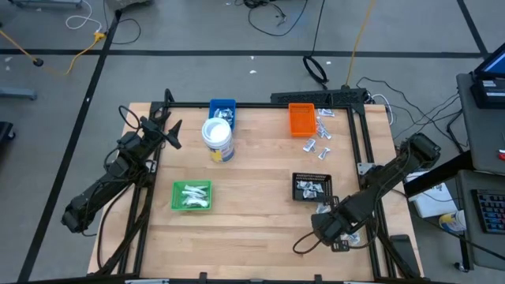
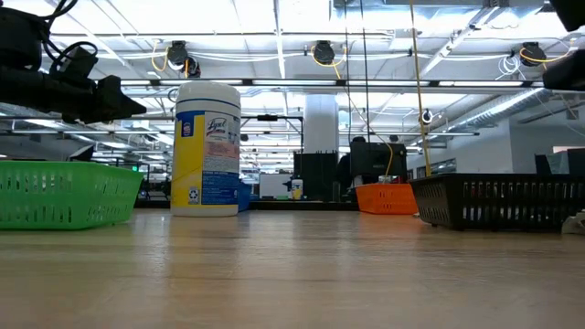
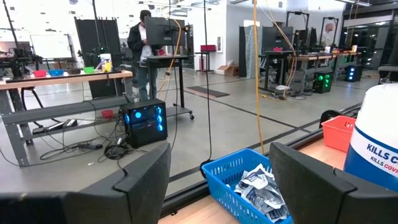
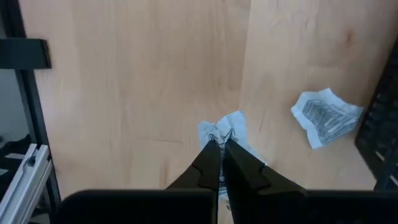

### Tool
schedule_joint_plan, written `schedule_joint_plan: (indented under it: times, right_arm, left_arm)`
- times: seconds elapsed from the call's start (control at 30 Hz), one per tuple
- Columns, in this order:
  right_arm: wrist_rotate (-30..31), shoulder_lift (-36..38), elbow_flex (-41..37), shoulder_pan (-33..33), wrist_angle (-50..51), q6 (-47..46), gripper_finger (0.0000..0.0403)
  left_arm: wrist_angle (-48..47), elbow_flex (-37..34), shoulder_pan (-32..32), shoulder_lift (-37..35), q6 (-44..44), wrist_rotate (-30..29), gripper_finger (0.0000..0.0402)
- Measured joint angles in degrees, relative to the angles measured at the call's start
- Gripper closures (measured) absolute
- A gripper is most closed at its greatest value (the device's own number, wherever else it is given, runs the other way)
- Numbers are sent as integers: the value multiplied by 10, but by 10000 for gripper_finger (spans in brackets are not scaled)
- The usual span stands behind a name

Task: Pick & Place First Aid Supplies
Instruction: Put the gray towelette pack into the black bin

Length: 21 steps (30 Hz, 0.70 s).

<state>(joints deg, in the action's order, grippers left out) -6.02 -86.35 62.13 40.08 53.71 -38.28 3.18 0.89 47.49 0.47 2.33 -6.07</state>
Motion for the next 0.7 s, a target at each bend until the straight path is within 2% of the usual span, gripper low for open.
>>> schedule_joint_plan:
  times: [0.23,0.7]
  right_arm:
    - [2,21,0,-41,3,36,399]
    - [3,53,0,-224,36,184,397]
  left_arm:
    - [0,0,0,0,0,0,128]
    - [0,0,0,0,0,0,128]
